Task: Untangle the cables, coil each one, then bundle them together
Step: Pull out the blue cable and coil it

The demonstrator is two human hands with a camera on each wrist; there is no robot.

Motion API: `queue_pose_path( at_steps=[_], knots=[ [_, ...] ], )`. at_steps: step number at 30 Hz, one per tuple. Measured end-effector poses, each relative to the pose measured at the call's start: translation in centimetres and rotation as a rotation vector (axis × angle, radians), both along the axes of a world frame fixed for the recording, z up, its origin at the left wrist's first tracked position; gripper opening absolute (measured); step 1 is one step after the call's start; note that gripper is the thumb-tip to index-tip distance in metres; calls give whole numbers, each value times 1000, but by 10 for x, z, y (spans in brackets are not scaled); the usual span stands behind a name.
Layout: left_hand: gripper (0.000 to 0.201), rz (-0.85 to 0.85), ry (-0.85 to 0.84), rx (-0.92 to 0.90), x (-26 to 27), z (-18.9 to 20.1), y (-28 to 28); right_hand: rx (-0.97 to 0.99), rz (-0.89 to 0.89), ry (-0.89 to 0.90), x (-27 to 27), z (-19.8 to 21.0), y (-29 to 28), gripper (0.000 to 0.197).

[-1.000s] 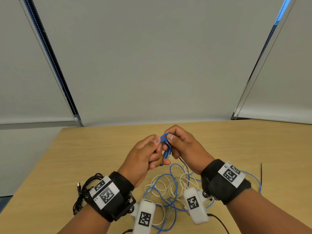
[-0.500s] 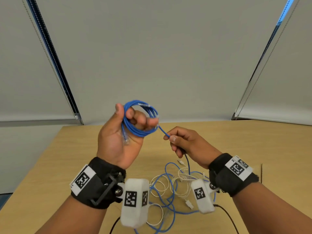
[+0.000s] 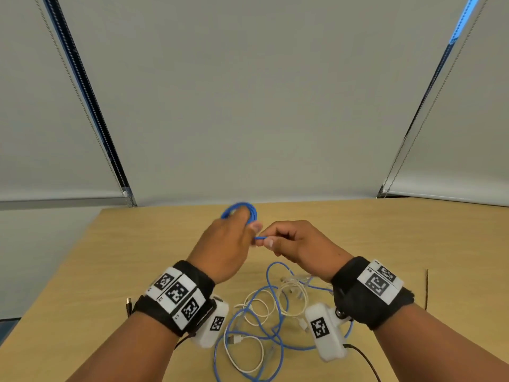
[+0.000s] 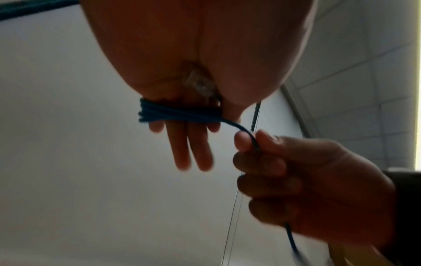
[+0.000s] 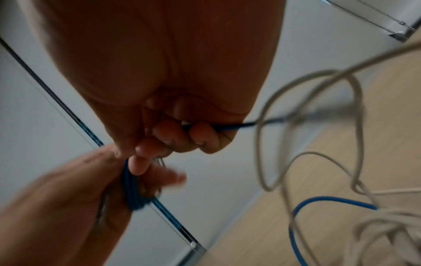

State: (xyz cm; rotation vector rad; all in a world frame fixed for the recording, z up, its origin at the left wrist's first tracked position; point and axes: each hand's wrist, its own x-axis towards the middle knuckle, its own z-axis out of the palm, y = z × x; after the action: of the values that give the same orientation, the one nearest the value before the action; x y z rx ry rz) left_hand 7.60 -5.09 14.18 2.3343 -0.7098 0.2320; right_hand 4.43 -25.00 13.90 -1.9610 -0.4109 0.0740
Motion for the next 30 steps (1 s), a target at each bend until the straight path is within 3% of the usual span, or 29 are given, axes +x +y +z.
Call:
queue_pose_path(
  at_steps=[4, 8, 11, 13, 17, 20, 22, 26, 30],
  knots=[
    [30, -160, 370, -112, -1, -11, 8, -6, -18, 23, 3, -2, -7, 6],
    [26, -282, 596, -172, 0, -13, 13, -52, -59, -2, 4, -7, -8, 6],
    [25, -372, 884, -494, -4, -22, 12, -91, -58, -19, 4, -7, -7, 17],
    [24, -376, 985, -711, -7, -30, 11, -138, -3, -35, 2, -6, -3, 19],
    [24, -262, 901, -919, -5, -45, 3, -165, -80, -50, 2, -10, 5, 22],
    [21, -167, 646, -701, -2, -51, 3, -208, -111, -52, 4, -12, 6, 23],
    [25, -158, 565, -512, -2, -54, 7, -236, -112, -39, 4, -13, 4, 23],
    [33, -177, 567, -317, -5, -57, 9, -332, -108, -45, 8, -9, -1, 21],
    [32, -293, 789, -527, -14, -53, 3, -252, -120, -69, 12, -2, -1, 17]
  ],
)
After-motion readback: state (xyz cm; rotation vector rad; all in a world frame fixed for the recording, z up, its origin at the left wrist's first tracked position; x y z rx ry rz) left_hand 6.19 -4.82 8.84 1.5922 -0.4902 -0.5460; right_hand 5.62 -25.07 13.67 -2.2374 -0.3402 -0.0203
